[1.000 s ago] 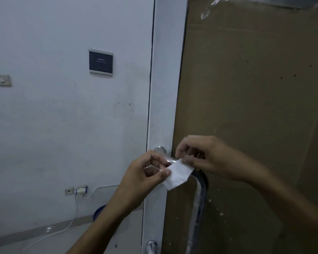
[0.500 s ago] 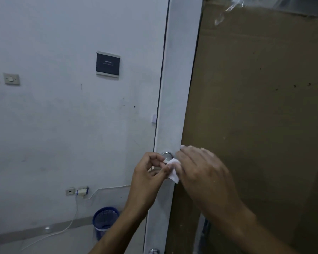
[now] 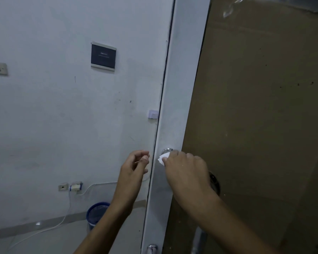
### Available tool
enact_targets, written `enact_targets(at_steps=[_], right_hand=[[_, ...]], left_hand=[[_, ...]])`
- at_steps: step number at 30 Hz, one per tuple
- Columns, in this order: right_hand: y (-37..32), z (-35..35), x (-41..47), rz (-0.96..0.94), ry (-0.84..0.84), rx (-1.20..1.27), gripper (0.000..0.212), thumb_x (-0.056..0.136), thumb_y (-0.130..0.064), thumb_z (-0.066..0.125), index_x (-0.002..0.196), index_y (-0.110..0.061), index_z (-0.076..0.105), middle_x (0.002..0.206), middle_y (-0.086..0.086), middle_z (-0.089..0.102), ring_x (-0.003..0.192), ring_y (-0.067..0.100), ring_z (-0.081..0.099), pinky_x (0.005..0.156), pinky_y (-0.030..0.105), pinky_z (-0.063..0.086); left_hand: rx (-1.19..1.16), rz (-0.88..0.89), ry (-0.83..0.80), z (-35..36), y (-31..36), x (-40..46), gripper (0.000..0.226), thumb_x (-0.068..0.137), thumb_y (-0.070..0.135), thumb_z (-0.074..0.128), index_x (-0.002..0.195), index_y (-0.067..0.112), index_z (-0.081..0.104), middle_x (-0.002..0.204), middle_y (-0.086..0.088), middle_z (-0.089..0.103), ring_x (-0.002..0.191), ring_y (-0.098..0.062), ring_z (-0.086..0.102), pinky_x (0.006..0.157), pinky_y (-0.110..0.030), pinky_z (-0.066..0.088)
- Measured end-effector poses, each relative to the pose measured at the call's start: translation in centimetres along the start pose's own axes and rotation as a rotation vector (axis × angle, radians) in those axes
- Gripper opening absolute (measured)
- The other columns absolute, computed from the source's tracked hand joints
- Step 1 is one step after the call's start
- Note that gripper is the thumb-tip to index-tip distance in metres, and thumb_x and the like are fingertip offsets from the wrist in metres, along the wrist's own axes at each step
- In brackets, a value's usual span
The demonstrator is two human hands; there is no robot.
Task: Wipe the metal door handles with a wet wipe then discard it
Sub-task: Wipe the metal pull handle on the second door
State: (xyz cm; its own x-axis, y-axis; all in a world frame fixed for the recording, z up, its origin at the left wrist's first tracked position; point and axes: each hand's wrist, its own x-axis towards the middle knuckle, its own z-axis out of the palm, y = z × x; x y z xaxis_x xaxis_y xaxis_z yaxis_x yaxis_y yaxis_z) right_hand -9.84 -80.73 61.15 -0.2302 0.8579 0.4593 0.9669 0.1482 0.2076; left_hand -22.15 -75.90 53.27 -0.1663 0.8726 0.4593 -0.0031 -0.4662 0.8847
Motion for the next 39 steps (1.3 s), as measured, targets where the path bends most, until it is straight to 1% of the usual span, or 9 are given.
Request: enact_targets(at_steps=[6, 10, 14, 18, 20, 23, 28, 33, 39], right_hand=[[-1.1, -1.6, 2.3, 0.037, -0.129, -0.104, 0.022, 0.094, -0.011, 0.05, 0.115, -0.015, 0.057, 0.101, 0.008, 0.058, 0.092, 0.024, 0.059, 0.067, 0.032, 0.033], [-2.0, -1.3, 2.9, 0.045, -0.156, -0.185, 0.015, 0.095, -0.01, 0.049, 0.106, -0.011, 0.059, 0.077, 0.007, 0.046, 0.072, 0.022, 0.047, 0.066, 0.033, 0.037], [-2.0, 0.5, 1.7, 0.05, -0.028, -0.177, 0.027, 0.099, -0.009, 0.041, 0.12, -0.008, 0.058, 0.1, 0.009, 0.059, 0.082, 0.022, 0.059, 0.065, 0.031, 0.041], [-0.2, 2.0, -0.7, -0.179, 0.059, -0.256, 0.064, 0.098, -0.02, 0.052, 0.148, 0.006, 0.02, 0.141, 0.026, 0.043, 0.128, 0.037, 0.047, 0.108, 0.042, 0.037], [1.3, 2.0, -1.3, -0.3, 0.095, -0.23, 0.064, 0.094, -0.02, 0.06, 0.149, -0.002, 0.03, 0.149, 0.021, 0.041, 0.136, 0.033, 0.042, 0.114, 0.04, 0.03], [3.7, 2.0, -1.9, -0.475, 0.215, -0.139, 0.057, 0.081, -0.013, 0.074, 0.135, -0.009, 0.056, 0.139, 0.012, 0.056, 0.13, 0.025, 0.052, 0.108, 0.037, 0.042], [7.5, 3.0, -3.0, -0.687, 0.476, -0.087, 0.045, 0.092, 0.0, 0.052, 0.135, -0.01, 0.056, 0.143, 0.008, 0.051, 0.133, 0.022, 0.048, 0.107, 0.038, 0.043], [10.0, 4.7, -5.3, -0.504, 0.588, 0.032, 0.044, 0.091, 0.001, 0.061, 0.134, -0.007, 0.056, 0.142, 0.011, 0.051, 0.132, 0.023, 0.05, 0.103, 0.042, 0.048], [6.7, 4.0, -3.9, -0.324, 0.446, 0.03, 0.05, 0.086, -0.016, 0.071, 0.133, -0.006, 0.058, 0.122, 0.012, 0.066, 0.11, 0.026, 0.065, 0.102, 0.039, 0.045]], left_hand=[[-0.056, -0.082, -0.208, 0.2, -0.7, -0.2, 0.05, 0.091, 0.057, 0.032, 0.134, 0.038, 0.048, 0.131, 0.022, 0.052, 0.122, 0.001, 0.049, 0.092, -0.015, 0.043], [-0.098, -0.091, -0.226, 0.1, -0.9, -0.6, 0.047, 0.092, 0.063, 0.03, 0.131, 0.045, 0.049, 0.128, 0.032, 0.049, 0.117, 0.012, 0.048, 0.094, -0.018, 0.042], [-0.133, -0.096, -0.224, 0.2, -0.6, -0.9, 0.043, 0.092, 0.061, 0.034, 0.128, 0.043, 0.052, 0.126, 0.028, 0.052, 0.11, 0.015, 0.051, 0.084, -0.011, 0.044], [-0.144, -0.087, -0.229, 0.0, -0.4, -0.9, 0.055, 0.089, 0.055, 0.026, 0.134, 0.034, 0.05, 0.139, 0.014, 0.049, 0.122, 0.004, 0.048, 0.092, -0.018, 0.044], [-0.141, -0.078, -0.24, 0.0, -0.3, -1.0, 0.058, 0.089, 0.053, 0.025, 0.136, 0.031, 0.049, 0.143, 0.011, 0.047, 0.128, -0.001, 0.046, 0.098, -0.024, 0.044], [-0.129, -0.068, -0.244, 0.1, -0.3, -1.0, 0.058, 0.089, 0.051, 0.026, 0.137, 0.028, 0.047, 0.145, 0.007, 0.046, 0.128, -0.002, 0.045, 0.097, -0.023, 0.043], [-0.094, -0.077, -0.26, 0.0, -0.3, -0.8, 0.053, 0.089, 0.051, 0.025, 0.135, 0.034, 0.046, 0.142, 0.01, 0.045, 0.127, -0.004, 0.044, 0.097, -0.023, 0.043], [-0.088, -0.08, -0.29, -0.1, -0.5, -0.4, 0.046, 0.087, 0.051, 0.027, 0.127, 0.038, 0.047, 0.138, 0.01, 0.046, 0.122, -0.002, 0.046, 0.088, -0.016, 0.045], [-0.077, -0.062, -0.283, -0.1, -0.8, -0.4, 0.037, 0.09, 0.059, 0.033, 0.122, 0.048, 0.048, 0.128, 0.026, 0.048, 0.119, 0.008, 0.048, 0.091, -0.02, 0.047]])
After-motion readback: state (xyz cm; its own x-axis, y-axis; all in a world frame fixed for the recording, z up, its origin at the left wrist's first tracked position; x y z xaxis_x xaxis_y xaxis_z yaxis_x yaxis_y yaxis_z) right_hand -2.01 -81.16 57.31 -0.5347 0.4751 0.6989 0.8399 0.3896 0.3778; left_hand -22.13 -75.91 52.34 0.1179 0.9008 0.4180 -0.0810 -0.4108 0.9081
